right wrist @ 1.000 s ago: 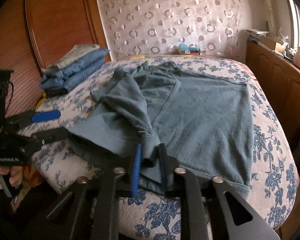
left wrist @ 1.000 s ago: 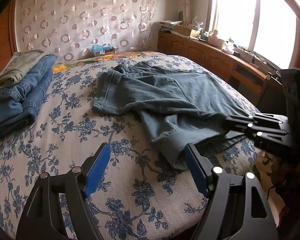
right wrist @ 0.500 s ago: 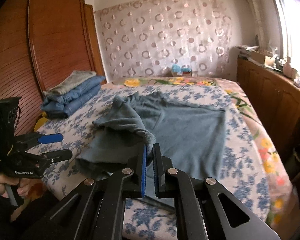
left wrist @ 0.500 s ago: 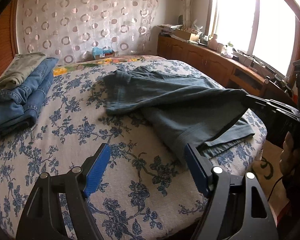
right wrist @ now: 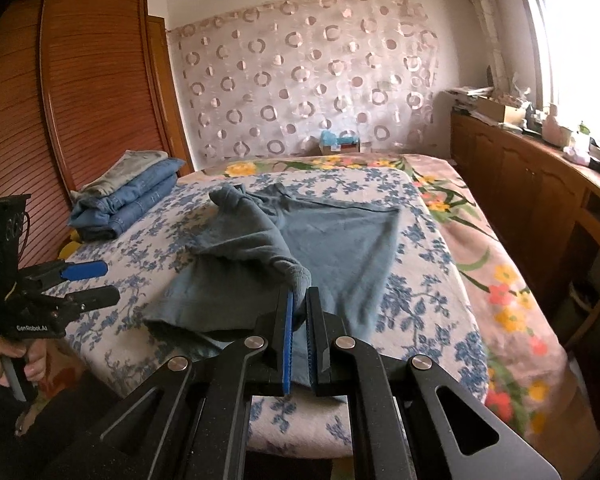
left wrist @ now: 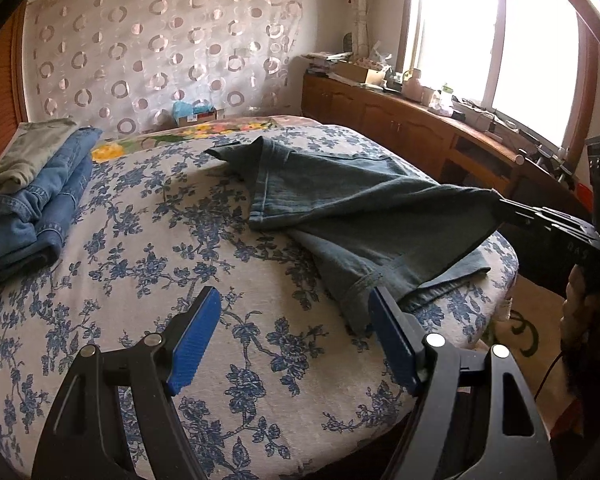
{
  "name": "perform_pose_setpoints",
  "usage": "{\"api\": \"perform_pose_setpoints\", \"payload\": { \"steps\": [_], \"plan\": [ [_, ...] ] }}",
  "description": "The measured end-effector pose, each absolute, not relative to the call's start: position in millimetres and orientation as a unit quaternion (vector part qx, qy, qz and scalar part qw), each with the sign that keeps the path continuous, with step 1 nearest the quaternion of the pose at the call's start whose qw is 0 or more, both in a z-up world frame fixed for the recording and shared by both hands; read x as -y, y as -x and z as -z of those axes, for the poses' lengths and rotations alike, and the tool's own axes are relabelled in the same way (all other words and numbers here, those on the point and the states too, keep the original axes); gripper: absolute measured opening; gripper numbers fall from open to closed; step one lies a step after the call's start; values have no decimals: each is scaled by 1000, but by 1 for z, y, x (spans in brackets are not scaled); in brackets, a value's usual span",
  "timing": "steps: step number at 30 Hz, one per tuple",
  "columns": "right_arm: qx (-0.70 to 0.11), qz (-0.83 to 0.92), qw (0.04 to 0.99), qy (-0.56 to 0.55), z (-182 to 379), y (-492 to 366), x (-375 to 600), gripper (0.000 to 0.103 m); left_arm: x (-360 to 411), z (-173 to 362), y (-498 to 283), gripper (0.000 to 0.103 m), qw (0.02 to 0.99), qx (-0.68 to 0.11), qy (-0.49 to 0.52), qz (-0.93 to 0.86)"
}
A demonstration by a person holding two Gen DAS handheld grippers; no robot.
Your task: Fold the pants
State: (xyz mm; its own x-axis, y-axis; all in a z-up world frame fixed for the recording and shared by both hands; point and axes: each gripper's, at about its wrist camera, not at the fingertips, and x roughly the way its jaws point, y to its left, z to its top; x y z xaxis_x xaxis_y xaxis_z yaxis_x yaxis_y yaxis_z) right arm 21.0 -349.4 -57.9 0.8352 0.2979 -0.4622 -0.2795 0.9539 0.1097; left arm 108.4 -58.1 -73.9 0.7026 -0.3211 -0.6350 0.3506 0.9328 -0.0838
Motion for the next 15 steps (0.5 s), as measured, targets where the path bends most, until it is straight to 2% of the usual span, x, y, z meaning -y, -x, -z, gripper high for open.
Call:
{"api": "perform_pose_setpoints", "payload": {
  "steps": [15],
  "plan": [
    [-288,-131,948,-32,70,-12,367,6,62,75,-108,77,922,-342,-22,181]
  ]
}}
